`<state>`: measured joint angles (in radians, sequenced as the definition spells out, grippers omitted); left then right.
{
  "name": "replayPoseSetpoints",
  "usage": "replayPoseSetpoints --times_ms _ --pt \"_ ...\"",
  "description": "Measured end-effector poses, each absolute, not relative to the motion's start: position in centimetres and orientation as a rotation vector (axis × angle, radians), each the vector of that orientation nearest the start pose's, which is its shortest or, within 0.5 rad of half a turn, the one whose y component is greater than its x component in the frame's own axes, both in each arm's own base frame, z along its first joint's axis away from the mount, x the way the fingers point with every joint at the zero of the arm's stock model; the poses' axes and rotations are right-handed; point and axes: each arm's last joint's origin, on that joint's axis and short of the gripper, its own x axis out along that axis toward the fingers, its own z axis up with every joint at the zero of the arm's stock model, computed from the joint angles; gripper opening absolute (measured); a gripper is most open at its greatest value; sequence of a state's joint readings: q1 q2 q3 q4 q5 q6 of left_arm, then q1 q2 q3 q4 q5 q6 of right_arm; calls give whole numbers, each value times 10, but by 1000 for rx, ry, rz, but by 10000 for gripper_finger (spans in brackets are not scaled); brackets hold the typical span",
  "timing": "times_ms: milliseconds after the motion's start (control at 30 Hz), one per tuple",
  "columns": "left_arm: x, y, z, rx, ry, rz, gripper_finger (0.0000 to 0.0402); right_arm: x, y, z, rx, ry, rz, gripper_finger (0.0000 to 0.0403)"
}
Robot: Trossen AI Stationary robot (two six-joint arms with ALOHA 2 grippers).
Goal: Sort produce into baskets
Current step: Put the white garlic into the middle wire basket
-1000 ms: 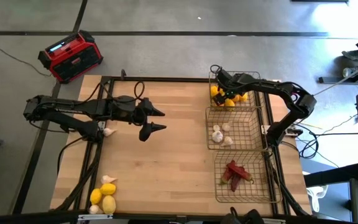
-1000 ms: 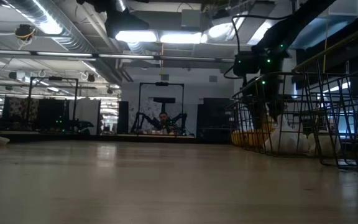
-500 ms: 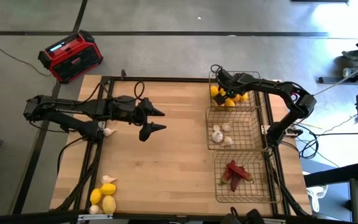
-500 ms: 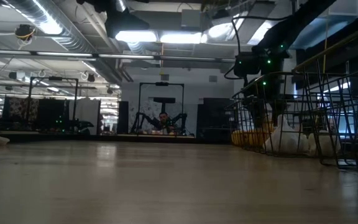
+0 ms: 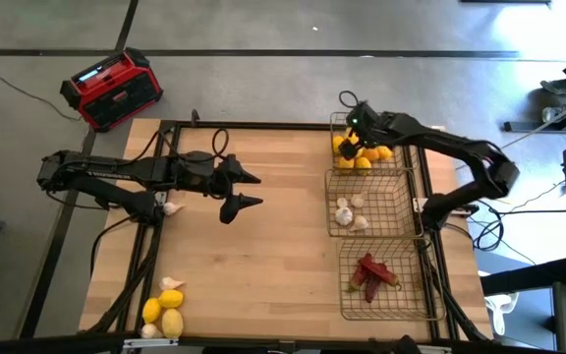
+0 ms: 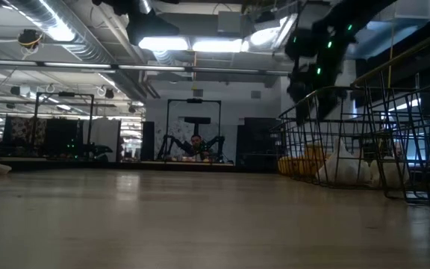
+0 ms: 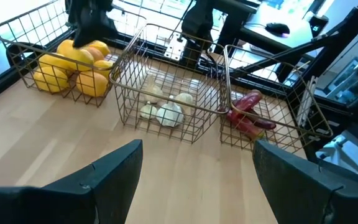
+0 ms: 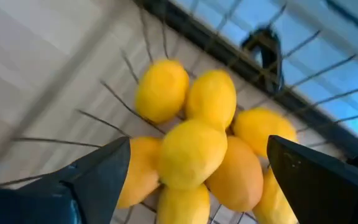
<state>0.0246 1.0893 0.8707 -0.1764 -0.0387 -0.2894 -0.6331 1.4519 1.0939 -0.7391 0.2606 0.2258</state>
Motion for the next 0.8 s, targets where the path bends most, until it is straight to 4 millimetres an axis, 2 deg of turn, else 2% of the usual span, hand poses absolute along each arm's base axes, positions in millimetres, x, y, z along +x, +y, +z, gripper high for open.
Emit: replayPoseSetpoints --times_ms 200,367,600,800 --pt "239 7 305 -258 391 115 301 222 -138 296 300 842 -826 372" --pt "236 7 299 -247 456 123 301 222 -100 318 193 765 -680 372" --pt "225 8 282 -249 661 192 301 223 -53 319 109 790 -492 372" --pt "207 10 266 -268 888 337 301 227 -30 314 66 808 -399 372"
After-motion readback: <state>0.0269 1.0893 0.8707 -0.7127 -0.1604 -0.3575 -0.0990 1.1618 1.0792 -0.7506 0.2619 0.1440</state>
